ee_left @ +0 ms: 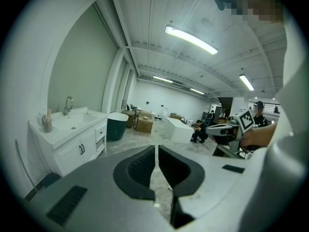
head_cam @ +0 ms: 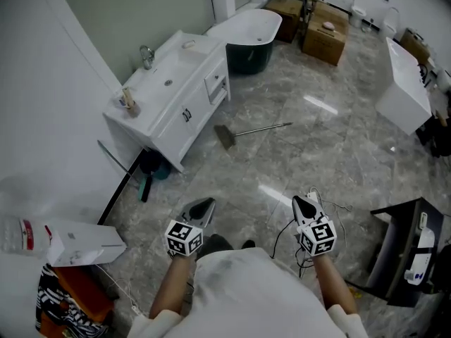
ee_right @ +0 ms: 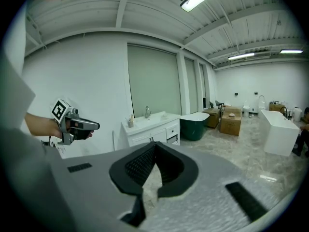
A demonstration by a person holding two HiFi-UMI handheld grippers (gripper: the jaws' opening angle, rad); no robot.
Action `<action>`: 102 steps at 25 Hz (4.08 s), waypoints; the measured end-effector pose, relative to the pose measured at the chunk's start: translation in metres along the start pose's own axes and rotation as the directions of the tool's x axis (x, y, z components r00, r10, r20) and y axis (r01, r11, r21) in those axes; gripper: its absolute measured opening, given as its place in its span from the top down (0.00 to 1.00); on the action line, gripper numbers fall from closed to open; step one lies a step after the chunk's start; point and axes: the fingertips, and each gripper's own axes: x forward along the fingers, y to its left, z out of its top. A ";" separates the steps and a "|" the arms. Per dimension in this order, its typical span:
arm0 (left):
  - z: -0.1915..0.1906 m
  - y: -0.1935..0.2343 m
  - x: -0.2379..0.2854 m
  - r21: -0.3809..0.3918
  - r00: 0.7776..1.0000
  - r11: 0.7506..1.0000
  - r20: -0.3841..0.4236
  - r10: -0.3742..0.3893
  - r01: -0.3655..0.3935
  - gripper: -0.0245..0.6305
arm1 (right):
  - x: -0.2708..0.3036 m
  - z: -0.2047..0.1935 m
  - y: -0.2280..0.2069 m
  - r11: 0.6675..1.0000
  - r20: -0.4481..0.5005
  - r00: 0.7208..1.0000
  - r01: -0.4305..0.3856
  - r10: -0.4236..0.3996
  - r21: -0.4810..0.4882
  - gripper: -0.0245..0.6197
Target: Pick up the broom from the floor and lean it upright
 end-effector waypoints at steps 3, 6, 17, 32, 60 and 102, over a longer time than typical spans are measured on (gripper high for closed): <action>0.000 -0.007 0.014 -0.002 1.000 1.000 -0.007 -0.014 0.014 0.93 | -0.002 -0.002 -0.012 1.000 -0.004 1.000 0.011 -0.011 0.011 0.96; 0.002 -0.013 0.030 0.000 0.999 0.999 -0.013 -0.033 0.033 0.93 | -0.003 -0.003 -0.024 1.000 -0.006 1.000 0.023 -0.023 0.017 0.96; 0.021 -0.006 0.111 0.006 0.993 0.994 -0.040 -0.109 0.109 0.93 | 0.018 -0.003 -0.082 0.995 -0.032 0.996 0.085 -0.084 0.043 0.96; 0.085 0.075 0.280 0.019 0.972 0.977 -0.112 -0.208 0.211 0.93 | 0.139 0.044 -0.206 0.982 -0.093 0.980 0.180 -0.175 0.054 0.96; 0.164 0.190 0.476 0.008 0.962 0.971 -0.136 -0.235 0.238 0.93 | 0.320 0.114 -0.347 0.975 -0.149 0.969 0.211 -0.198 0.072 0.96; 0.126 0.224 0.864 0.042 0.910 0.973 -0.365 -0.198 0.228 0.93 | 0.556 0.031 -0.658 0.994 -0.329 0.943 -0.008 0.044 0.111 0.96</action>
